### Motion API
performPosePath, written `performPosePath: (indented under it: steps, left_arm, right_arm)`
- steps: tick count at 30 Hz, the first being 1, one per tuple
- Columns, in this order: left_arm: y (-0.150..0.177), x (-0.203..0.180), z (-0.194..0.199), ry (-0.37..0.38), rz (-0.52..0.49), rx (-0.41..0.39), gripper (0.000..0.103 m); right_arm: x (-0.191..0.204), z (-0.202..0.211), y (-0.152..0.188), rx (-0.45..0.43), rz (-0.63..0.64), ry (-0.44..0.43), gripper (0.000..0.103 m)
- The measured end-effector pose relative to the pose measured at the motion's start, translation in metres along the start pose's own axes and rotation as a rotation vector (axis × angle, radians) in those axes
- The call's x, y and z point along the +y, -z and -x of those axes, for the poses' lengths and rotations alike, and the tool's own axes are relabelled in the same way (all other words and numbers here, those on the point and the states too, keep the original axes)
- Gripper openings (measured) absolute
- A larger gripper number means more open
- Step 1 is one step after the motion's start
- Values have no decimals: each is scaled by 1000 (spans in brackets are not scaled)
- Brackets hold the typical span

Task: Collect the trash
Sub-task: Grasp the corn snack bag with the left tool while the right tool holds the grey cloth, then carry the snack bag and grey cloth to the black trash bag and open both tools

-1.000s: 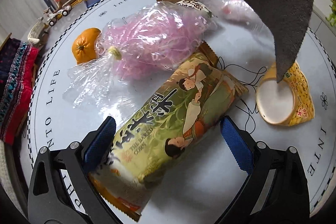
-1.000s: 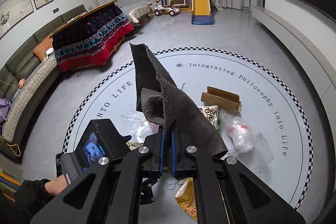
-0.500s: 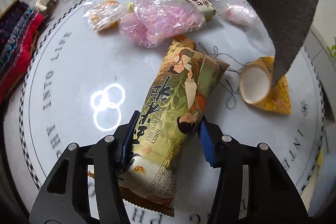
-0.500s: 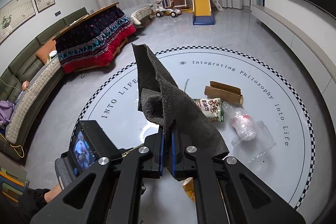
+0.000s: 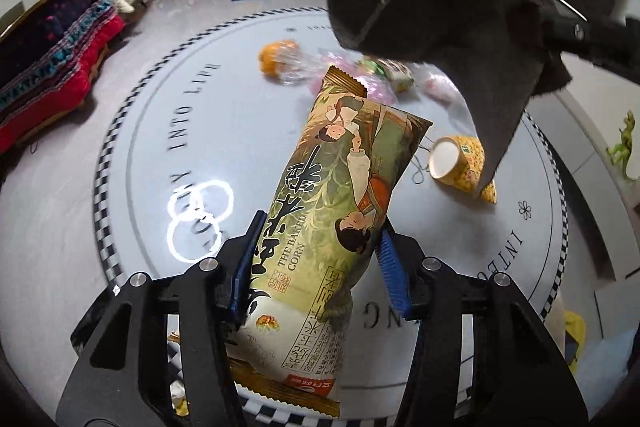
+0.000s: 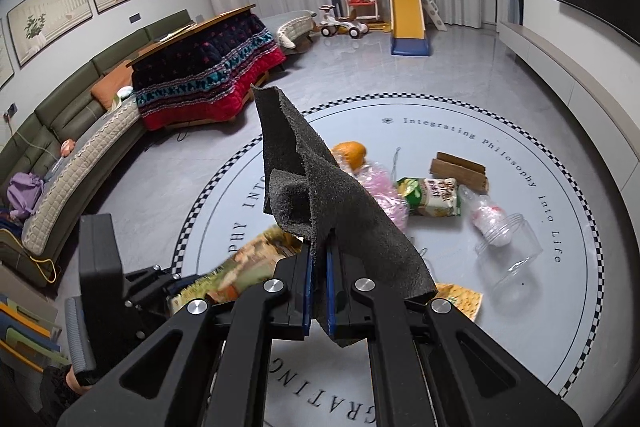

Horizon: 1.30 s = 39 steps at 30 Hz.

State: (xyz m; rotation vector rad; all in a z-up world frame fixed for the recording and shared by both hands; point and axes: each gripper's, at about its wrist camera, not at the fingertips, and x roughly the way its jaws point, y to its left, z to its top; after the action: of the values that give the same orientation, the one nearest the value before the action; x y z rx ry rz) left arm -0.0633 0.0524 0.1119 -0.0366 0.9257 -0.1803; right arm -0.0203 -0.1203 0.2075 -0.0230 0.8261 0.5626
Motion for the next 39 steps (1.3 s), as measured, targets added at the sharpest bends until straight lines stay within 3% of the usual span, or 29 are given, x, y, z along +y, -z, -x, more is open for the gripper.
performPosePath:
  steps: [8,25,32,39]
  left_arm:
    - [34,42,53,-71,95,-87,52]
    - [151,161,142,-269,422,-175,52]
    - [190,192,159,-325,533,-186,52]
    - [224,219,155,-360,602,-152,52]
  right_arm:
    - [57,-4,17,28,62,-65,6]
    - [223,-48,77,178,288,-254,6]
    - [274,-65,101,245,350,-298,6]
    - [298,-93,118,312,345,-319,6]
